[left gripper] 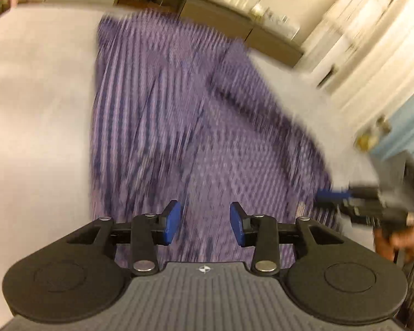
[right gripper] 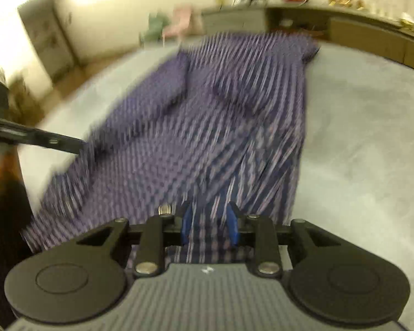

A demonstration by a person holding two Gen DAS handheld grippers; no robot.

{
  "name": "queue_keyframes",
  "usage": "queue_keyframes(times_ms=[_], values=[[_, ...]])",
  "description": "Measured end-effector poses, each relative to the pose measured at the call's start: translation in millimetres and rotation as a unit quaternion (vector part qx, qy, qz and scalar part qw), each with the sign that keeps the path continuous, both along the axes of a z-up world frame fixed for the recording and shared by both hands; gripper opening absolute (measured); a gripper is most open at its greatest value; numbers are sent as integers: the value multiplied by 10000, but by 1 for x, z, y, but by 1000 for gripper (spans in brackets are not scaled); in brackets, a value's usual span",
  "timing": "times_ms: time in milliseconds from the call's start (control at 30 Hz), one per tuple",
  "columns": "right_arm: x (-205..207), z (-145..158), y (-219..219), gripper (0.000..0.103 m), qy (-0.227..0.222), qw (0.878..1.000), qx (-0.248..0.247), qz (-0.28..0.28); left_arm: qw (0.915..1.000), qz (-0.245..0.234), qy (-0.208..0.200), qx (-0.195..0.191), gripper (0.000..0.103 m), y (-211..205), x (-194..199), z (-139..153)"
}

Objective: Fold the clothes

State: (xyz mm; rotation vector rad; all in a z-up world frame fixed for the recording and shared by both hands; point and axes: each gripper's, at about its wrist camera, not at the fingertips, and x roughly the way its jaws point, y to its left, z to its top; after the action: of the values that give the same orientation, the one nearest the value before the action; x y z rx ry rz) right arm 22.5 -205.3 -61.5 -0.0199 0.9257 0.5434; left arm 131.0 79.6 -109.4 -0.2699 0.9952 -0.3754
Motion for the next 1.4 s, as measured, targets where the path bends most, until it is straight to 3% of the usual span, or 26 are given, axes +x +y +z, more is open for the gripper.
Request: queue_keyframes(times_ms=[67, 133, 167, 200, 233, 267, 333, 533, 633, 667, 700, 733, 767, 800, 967, 1033, 1133, 1200, 1267, 1333, 1400], values=[[-4, -5, 8, 29, 60, 9997, -224, 20, 9996, -64, -238, 151, 42, -5, -21, -5], [-7, -3, 7, 30, 90, 9997, -224, -84, 9996, 5, -279, 82, 43, -3, -37, 5], [-11, -2, 5, 34, 133, 9996, -141, -210, 9993, 54, -369, -10, 48, -1, -44, 14], [-17, 3, -1, 38, 150, 9992, -65, -360, 9986, 113, -510, -33, 63, 3, -53, 23], [-25, 8, -8, 52, 154, 9986, 25, -515, 9977, 216, -647, 39, 72, 8, -57, 29], [-34, 12, -16, 61, 205, 9978, 139, -610, 9965, 328, -757, 128, 86, 14, -65, 32], [-52, 18, -27, 64, 360, 9964, 277, -722, 9959, 458, -747, 214, 89, 26, -82, 32], [-94, 10, -18, 67, 775, 9941, -583, -476, 9974, 365, -311, 532, 89, 24, -103, 15], [-97, 3, -11, 54, 787, 9926, -883, -276, 9981, 340, -234, 459, 77, 25, -110, 1], [-99, 6, -7, 45, 719, 9925, -967, -213, 9979, 302, -305, 493, 57, 24, -113, -1], [-99, 6, -3, 37, 666, 9927, -999, -127, 9976, 228, -348, 546, 28, 24, -114, -1], [-99, 6, 0, 13, 653, 9928, -1001, -76, 9982, 148, -350, 466, 16, 27, -115, -1], [-98, 8, -1, 3, 668, 9931, -965, -38, 9989, 88, -357, 281, 8, 32, -114, 3], [-97, 10, -1, 3, 684, 9933, -929, 0, 9993, 35, -370, 76, 3, 38, -113, 7], [-53, 65, -24, 2, 536, 9970, 560, -87, 9901, 361, -920, -999, 0, 87, -71, 68], [-8, 92, -33, 2, 264, 9920, 1194, -317, 9825, 705, -1181, -1256, 0, 107, -29, 94], [84, 99, -41, 2, 89, 9770, 1899, -962, 9721, 1474, -1059, -1487, 0, 136, 55, 94], [142, 77, -44, 2, 309, 9668, 2057, -1485, 9717, 1796, -850, -1279, 0, 144, 101, 77], [179, 45, -46, 9, 503, 9576, 2059, -1953, 9791, 1616, -773, -962, 0, 139, 110, 65], [190, 14, -55, 21, 849, 9438, 2236, -2283, 9888, 987, -908, -651, 0, 121, 87, 62], [180, -2, -69, 31, 900, 9360, 2463, -2348, 9914, 66, -1307, -11, 3, 90, 44, 64]])
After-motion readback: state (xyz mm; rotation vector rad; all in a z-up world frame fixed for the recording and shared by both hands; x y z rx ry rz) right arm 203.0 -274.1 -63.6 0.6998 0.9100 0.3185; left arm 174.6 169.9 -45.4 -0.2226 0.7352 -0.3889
